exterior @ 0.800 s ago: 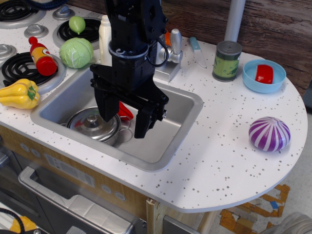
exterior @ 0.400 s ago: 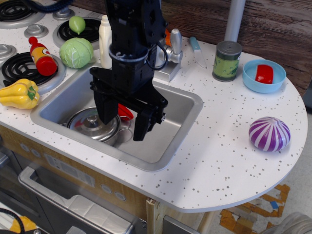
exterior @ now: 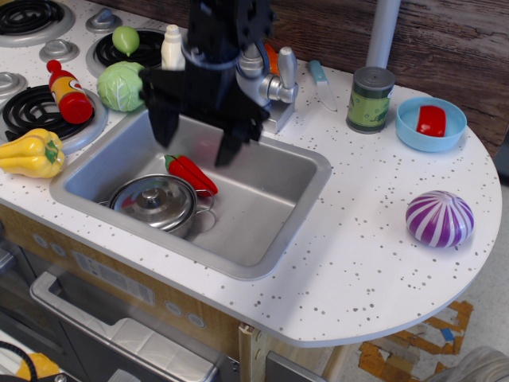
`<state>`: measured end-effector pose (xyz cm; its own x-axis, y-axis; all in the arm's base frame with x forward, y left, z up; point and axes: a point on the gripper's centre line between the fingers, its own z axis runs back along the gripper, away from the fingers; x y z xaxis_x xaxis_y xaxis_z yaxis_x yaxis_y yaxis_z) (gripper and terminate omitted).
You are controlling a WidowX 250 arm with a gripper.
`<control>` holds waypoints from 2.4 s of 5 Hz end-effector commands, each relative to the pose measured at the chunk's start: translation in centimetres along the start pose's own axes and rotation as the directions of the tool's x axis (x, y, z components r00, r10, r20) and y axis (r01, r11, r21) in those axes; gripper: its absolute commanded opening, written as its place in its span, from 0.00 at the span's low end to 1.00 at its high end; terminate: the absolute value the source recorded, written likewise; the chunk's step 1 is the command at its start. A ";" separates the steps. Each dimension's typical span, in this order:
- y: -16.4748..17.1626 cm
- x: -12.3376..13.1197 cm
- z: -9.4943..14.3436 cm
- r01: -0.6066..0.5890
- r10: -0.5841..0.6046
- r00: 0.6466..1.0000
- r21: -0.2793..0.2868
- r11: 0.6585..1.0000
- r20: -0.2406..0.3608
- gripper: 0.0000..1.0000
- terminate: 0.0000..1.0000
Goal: Put detergent in sink
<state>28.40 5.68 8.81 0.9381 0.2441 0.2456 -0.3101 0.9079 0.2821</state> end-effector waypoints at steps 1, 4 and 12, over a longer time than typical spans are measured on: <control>3.2 5.9 -0.3 -0.078 0.064 0.983 0.075 0.994 0.171 1.00 0.00; 6.3 12.4 -2.7 -0.164 0.127 0.930 0.083 0.983 0.345 1.00 0.00; 6.4 14.5 -4.1 -0.159 0.148 0.907 -0.005 0.987 0.395 0.00 0.00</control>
<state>38.77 14.89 8.79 0.7854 0.2860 0.5489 -0.4743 0.8480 0.2367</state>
